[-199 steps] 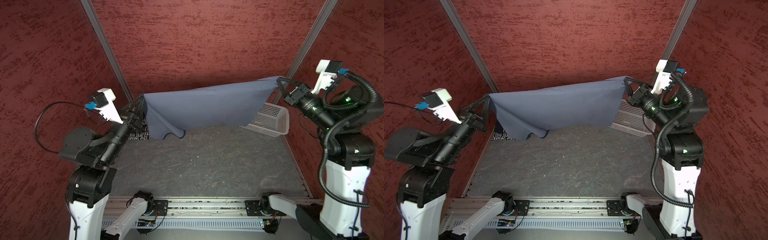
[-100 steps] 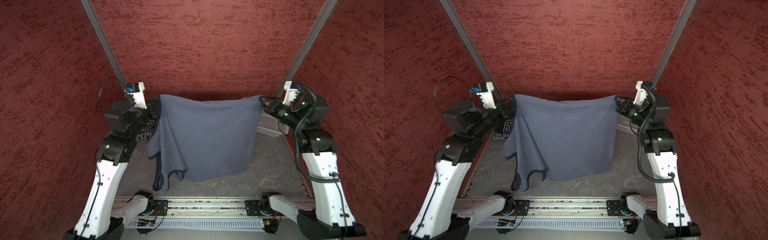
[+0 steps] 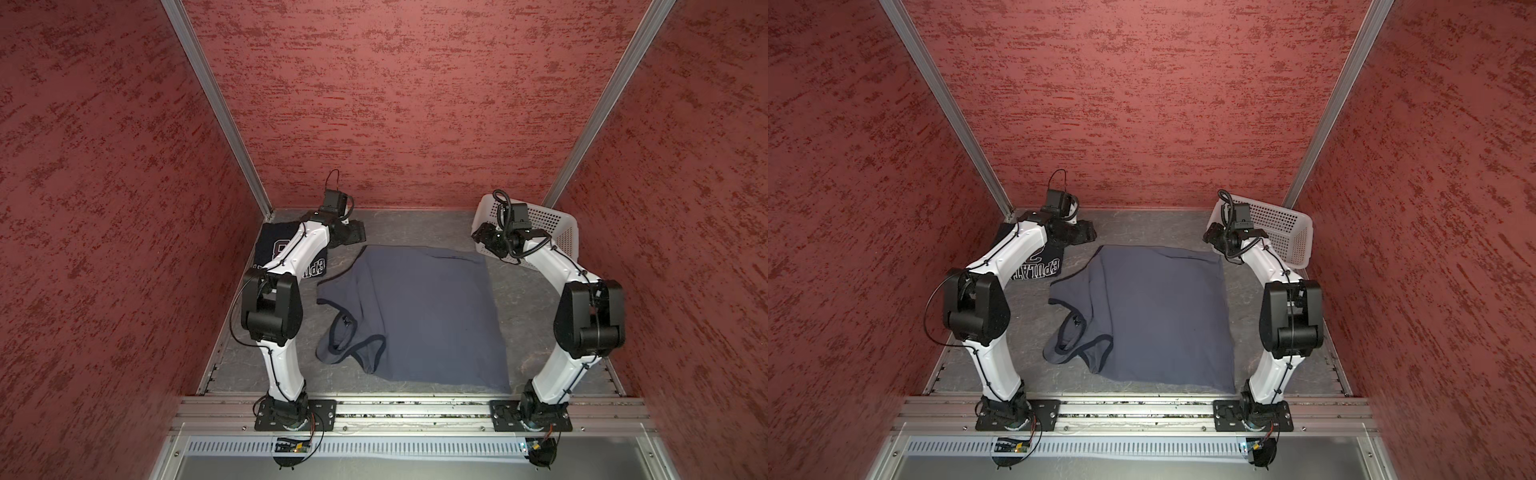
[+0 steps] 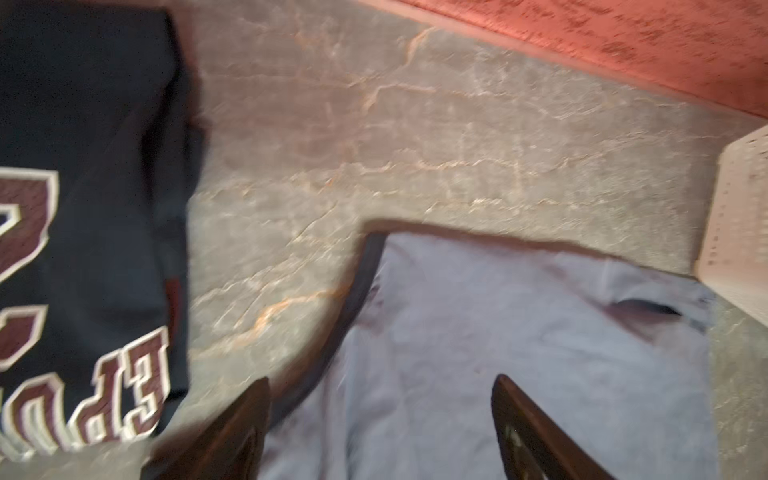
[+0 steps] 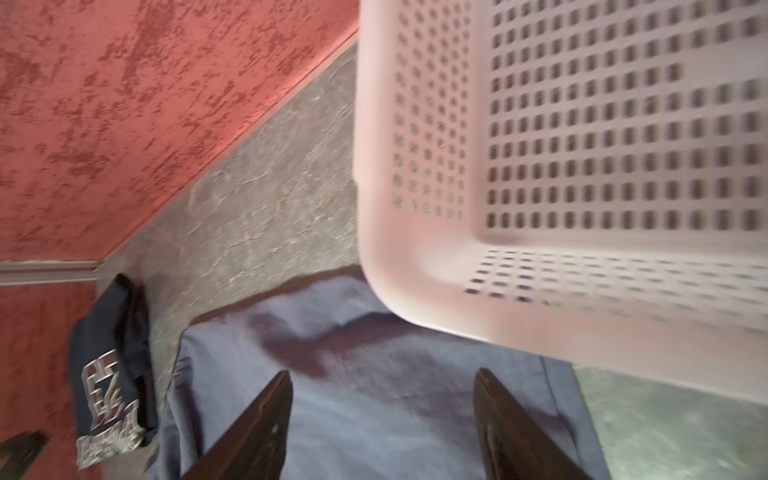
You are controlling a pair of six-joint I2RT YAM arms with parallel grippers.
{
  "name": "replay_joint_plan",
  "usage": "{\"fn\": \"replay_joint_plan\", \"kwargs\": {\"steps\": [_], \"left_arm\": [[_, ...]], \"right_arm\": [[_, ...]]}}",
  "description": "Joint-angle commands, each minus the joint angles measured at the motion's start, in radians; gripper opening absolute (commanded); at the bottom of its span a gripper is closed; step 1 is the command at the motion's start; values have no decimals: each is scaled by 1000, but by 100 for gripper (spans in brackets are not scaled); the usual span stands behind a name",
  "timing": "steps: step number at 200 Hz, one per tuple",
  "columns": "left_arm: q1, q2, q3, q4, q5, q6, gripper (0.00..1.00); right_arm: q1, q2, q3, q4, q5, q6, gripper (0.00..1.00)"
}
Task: Fold and stack the tank tops
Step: 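Lay the tank top flat on the table with both grippers and release, then grasp the strap nearest the left gripper while the right grips the hem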
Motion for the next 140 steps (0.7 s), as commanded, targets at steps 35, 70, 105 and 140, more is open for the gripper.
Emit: {"fn": "replay_joint_plan", "kwargs": {"steps": [35, 70, 105, 140], "left_arm": [[86, -303, -393, 4, -124, -158, 81], [197, -333, -582, 108, -15, -175, 72], [211, -247, -596, 157, 67, -172, 65], [211, -154, -570, 151, 68, -169, 56]], "right_arm": [[71, -265, -196, 14, 39, -41, 72], [143, -370, -375, 17, 18, -23, 71], [190, -392, -494, 40, 2, 4, 71], [205, -386, -545, 57, 26, 14, 70]]}}
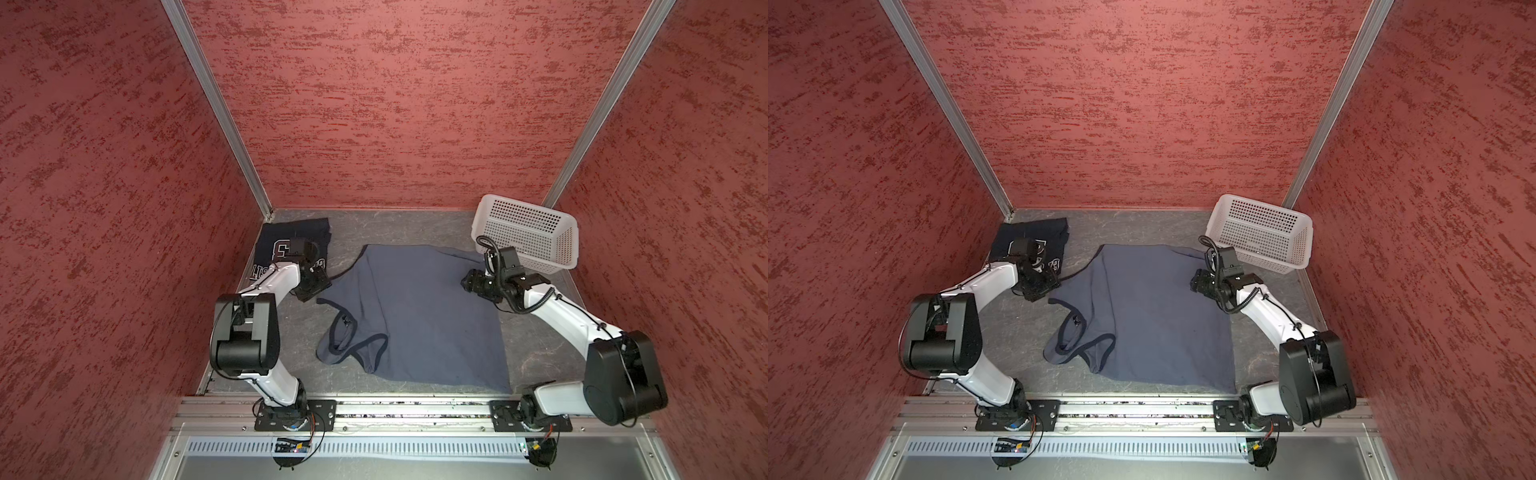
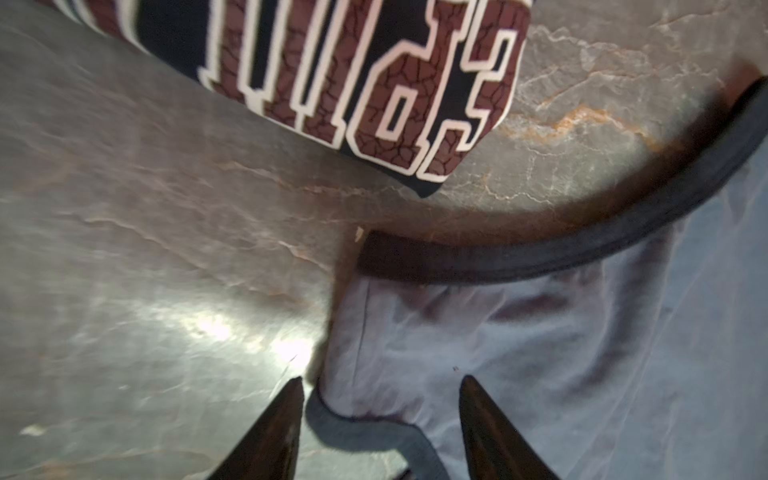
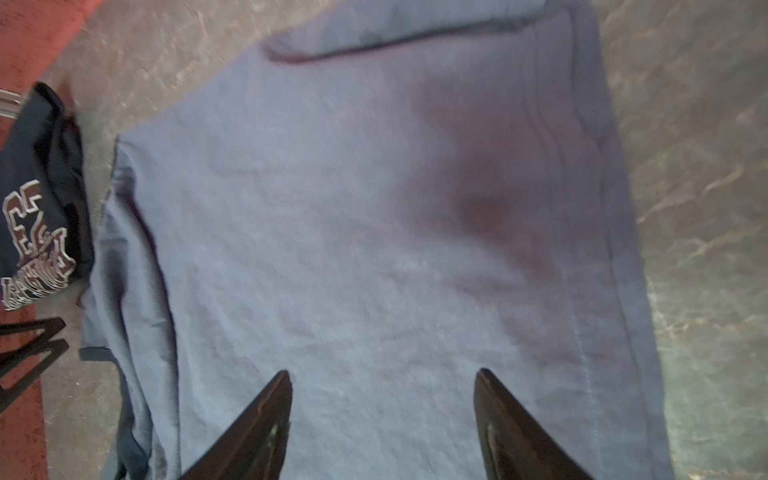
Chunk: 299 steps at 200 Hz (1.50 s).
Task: Fold and stack the tank tops
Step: 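Grasp the strap nearest the left gripper while the right grips the hem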
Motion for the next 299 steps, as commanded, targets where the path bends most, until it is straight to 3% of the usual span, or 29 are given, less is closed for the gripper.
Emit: {"fn": "replay_joint_plan", "kwargs": {"steps": [1, 55, 91, 119, 150, 182, 194, 215, 227, 243, 260, 299], "left_arm": [[0, 50, 28, 33, 27, 0, 55], [-13, 104, 42, 2, -26, 15, 53], [-43, 84, 88, 1, -19, 42, 19], [-116, 32, 220, -58, -152, 100, 4], [-129, 8, 402, -96, -227, 150, 0], [-71, 114, 616, -148, -222, 201, 0], [-49, 187, 708, -187, -215, 225, 6], [-31, 315, 867, -317, -237, 229, 59], [-34, 324, 882, -349, -250, 218, 71], [-43, 249, 788, -314, -259, 186, 84], [-45, 101, 608, -244, -229, 130, 90], [-39, -255, 110, -92, -187, -6, 84]], "right_arm": [[11, -10, -17, 39, 17, 20, 70], [11, -12, -46, 41, 43, 25, 70], [10, -2, -56, 28, 90, 32, 70], [10, 39, -71, 16, 148, 47, 70], [10, 95, -98, 36, 144, 59, 70], [11, 118, -105, 37, 163, 60, 71], [11, 123, -104, 37, 163, 59, 71], [11, 113, -100, 34, 156, 55, 72], [11, 99, -99, 29, 156, 53, 73], [11, 71, -99, 28, 151, 48, 73], [10, 34, -102, 23, 124, 45, 73], [67, -23, -118, 13, 56, 67, 71]]}}
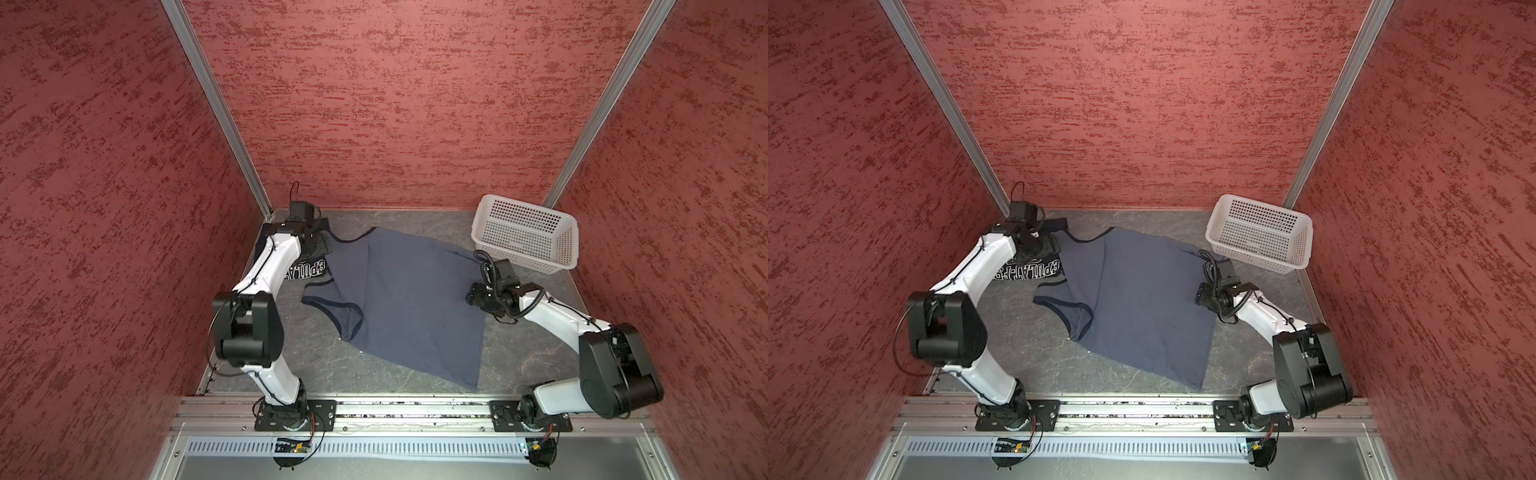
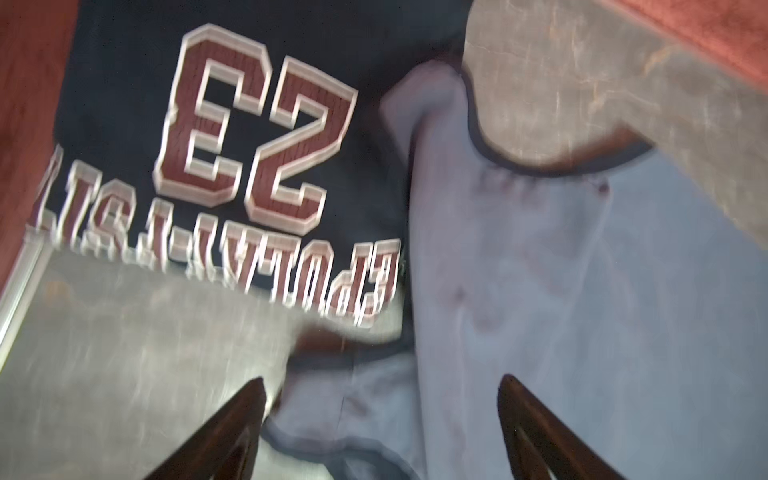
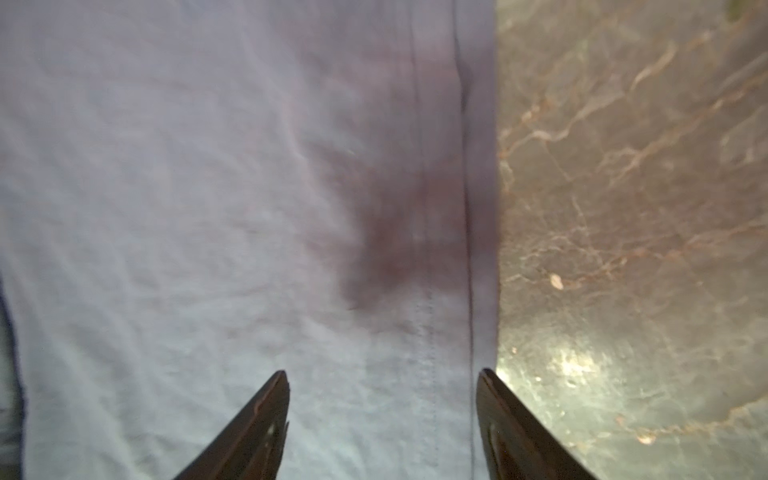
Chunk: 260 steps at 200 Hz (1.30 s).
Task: Fold and stack the tank tops
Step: 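Grasp the strap nearest the left gripper while the right grips the hem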
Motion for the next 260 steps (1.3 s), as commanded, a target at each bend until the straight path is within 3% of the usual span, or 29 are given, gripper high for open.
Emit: {"fn": "replay_joint_plan", "kwargs": {"steps": [1, 23, 58, 98, 144, 228, 260], "left_arm": [[9, -179, -207, 94, 24, -107, 84], [18, -261, -365, 120, 33, -132, 77], [23, -148, -390, 97, 55, -132, 61], [26, -105, -484, 244, 183, -207, 60], [37, -45, -507, 380, 234, -256, 60], [98, -161, -550, 482, 228, -341, 10], [167, -308, -624, 506, 213, -396, 6]], "right_arm": [[52, -38, -16, -10, -44, 25, 71], [121, -28, -28, -7, -62, 59, 71], [177, 6, -61, 25, -58, 87, 71], [180, 0, -81, 44, -30, 89, 71], [181, 8, -79, 35, -19, 69, 71], [180, 39, -103, 45, 16, 66, 71], [180, 95, -101, 17, 61, 69, 71]]}}
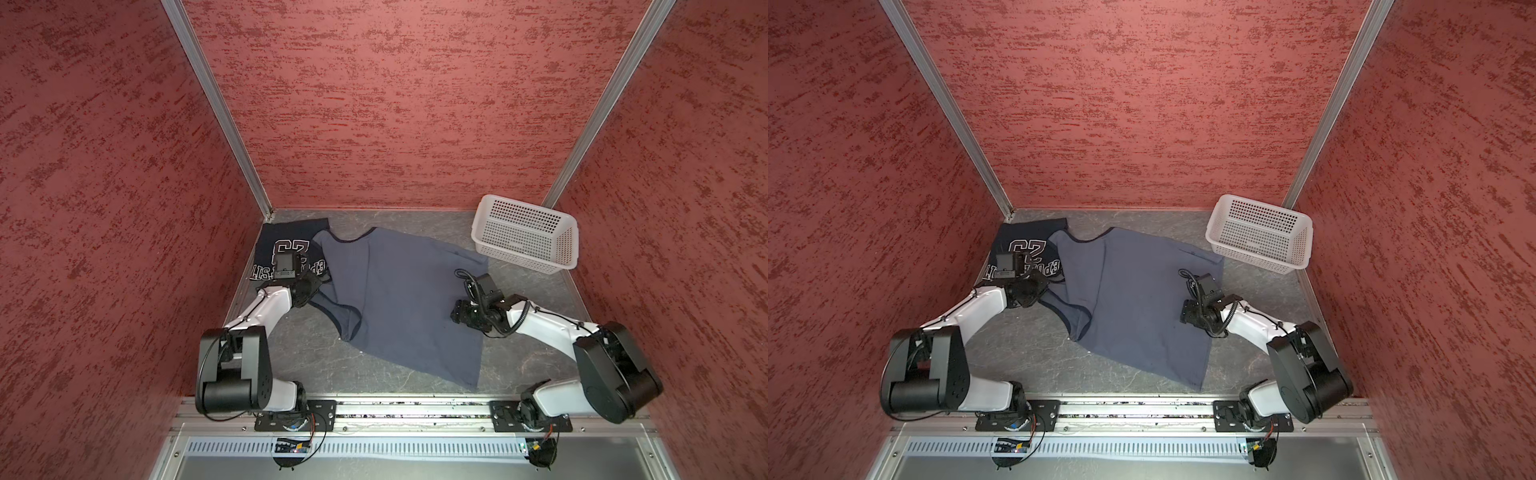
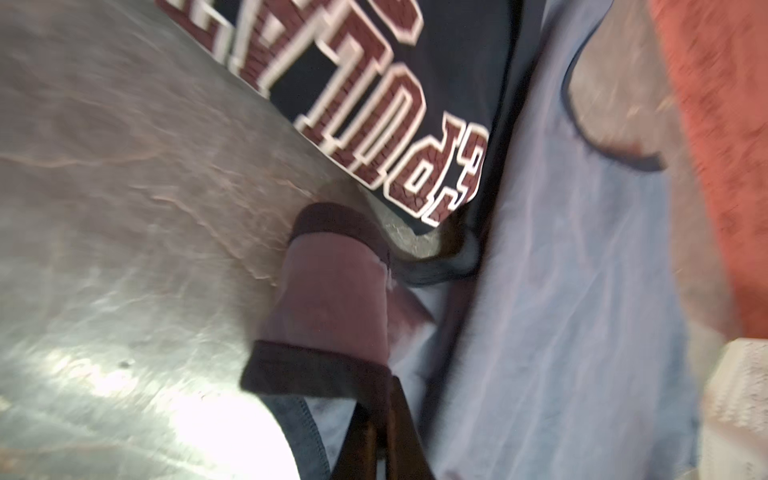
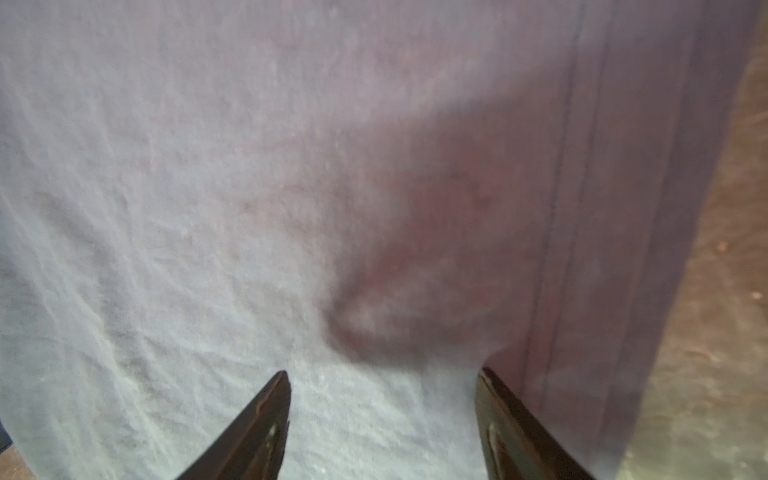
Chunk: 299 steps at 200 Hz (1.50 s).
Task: Fold and stack the tank tops
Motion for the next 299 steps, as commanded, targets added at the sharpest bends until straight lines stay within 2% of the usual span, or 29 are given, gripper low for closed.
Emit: {"fn": "replay_joint_plan", "kwargs": {"steps": [1, 23, 59, 101, 116, 139, 162, 198, 229, 260, 299], "left_arm": [[51, -95, -45, 37, -12, -52, 6], [133, -152, -65, 49, 22, -58, 7], [266, -135, -78, 88, 120, -56, 9], [348, -144, -149, 152, 150, -81, 12], [360, -123, -154, 168, 175, -82, 13], [356, -80, -152, 193, 222, -78, 14], [347, -51, -148, 194, 236, -68, 14], [338, -44, -148, 181, 226, -47, 15], [340, -53, -150, 177, 211, -48, 15], [345, -58, -149, 179, 210, -53, 16], [385, -94, -181, 179, 207, -64, 16]], "right_arm": [[4, 69, -12, -21, 72, 4, 71], [3, 108, -7, -36, 98, 15, 71], [-11, 136, 5, -68, 158, 29, 71], [-30, 93, 0, -115, 207, 40, 71], [-30, 64, 7, -134, 203, 35, 71], [-2, -25, 17, -137, 124, 8, 72], [88, -96, 56, -233, 166, 23, 74], [226, -171, 22, -326, 138, 133, 72], [338, -197, -40, -309, 77, 247, 69], [347, -175, -110, -249, 40, 283, 68], [301, -127, -151, -309, 99, 322, 68]]}}
